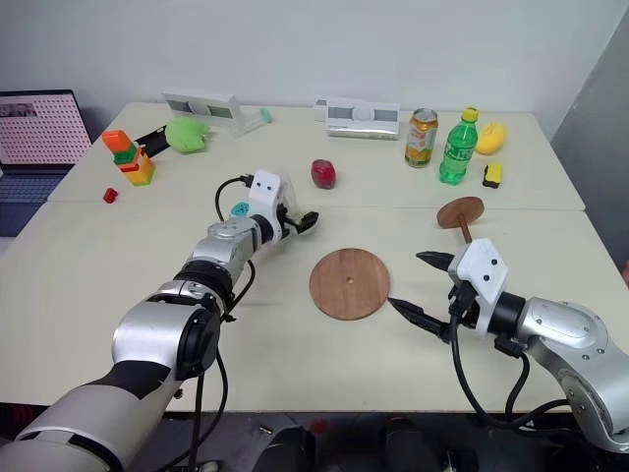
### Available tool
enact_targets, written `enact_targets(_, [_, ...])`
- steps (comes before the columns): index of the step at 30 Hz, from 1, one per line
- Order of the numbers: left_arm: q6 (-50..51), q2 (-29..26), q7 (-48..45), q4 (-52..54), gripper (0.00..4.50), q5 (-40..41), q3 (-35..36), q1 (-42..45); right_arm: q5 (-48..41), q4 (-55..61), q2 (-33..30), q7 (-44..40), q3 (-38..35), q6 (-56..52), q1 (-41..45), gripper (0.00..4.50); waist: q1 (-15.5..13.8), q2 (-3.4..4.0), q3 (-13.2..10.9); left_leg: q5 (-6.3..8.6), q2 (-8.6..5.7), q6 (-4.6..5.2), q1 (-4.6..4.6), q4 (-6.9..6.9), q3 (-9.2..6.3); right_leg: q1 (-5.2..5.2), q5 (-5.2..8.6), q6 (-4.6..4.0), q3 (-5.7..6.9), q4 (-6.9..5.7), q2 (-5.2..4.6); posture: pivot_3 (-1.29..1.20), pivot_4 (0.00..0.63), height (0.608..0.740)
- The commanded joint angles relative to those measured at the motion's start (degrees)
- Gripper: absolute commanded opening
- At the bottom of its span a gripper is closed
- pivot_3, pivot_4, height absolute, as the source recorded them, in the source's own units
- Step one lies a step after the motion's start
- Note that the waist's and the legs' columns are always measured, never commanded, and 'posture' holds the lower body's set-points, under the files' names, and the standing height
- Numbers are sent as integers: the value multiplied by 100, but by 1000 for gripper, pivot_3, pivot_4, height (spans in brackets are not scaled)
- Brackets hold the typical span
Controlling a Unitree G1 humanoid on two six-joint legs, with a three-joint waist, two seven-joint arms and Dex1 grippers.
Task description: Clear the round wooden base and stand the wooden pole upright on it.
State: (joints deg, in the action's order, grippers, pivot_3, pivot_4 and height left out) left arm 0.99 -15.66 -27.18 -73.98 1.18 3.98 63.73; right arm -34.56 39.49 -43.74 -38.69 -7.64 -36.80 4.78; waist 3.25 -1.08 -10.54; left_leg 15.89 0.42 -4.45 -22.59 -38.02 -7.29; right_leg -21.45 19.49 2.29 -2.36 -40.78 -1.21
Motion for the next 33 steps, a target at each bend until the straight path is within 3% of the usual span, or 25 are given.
enact_targets(1, [-33,-164,-89,314,4474,-104,-58,-68,-39,140,46,14,-18,74,51,4500,0,0,0,0,0,0,0,0,0,0,0,0,0,0,0,0,150,740])
enact_targets(12, [349,-422,-750,1422,4474,-252,-385,-584,-32,147,66,-4,13,86,47,4500,5,0,0,0,1,0,0,0,0,0,0,0,0,0,0,0,150,740])
enact_targets(17, [1178,-848,-1237,2872,4474,-279,-602,-1195,-32,151,60,-13,2,90,22,4500,24,1,1,0,4,0,1,0,-2,-2,0,0,-1,-4,2,0,150,740])
enact_targets(20, [2089,-1399,-1732,4353,4474,-233,-743,-1770,-44,165,53,-21,-23,90,-12,4500,29,1,1,0,6,-1,2,1,-1,-2,0,0,-5,-3,2,0,150,740])
enact_targets(26, [2894,-2425,-3037,6674,4474,364,-786,-2542,-231,124,-48,-30,-180,-142,-60,4500,-3,1,1,-1,9,-2,0,0,-7,0,0,0,1,-2,2,0,150,740])
enact_targets(29, [2345,-3010,-4365,7542,4474,1222,-511,-2945,-395,-231,-315,199,-364,-843,363,4500,-20,2,1,-1,8,-2,1,0,-4,4,0,-1,0,1,0,0,150,740])
enact_targets(33, [1551,-3424,-5556,7653,4474,1812,-413,-3166,-467,-787,-899,451,-153,-2148,1345,4500,-18,3,0,-1,9,-2,12,5,13,5,-1,-2,-12,-2,-3,0,150,740])
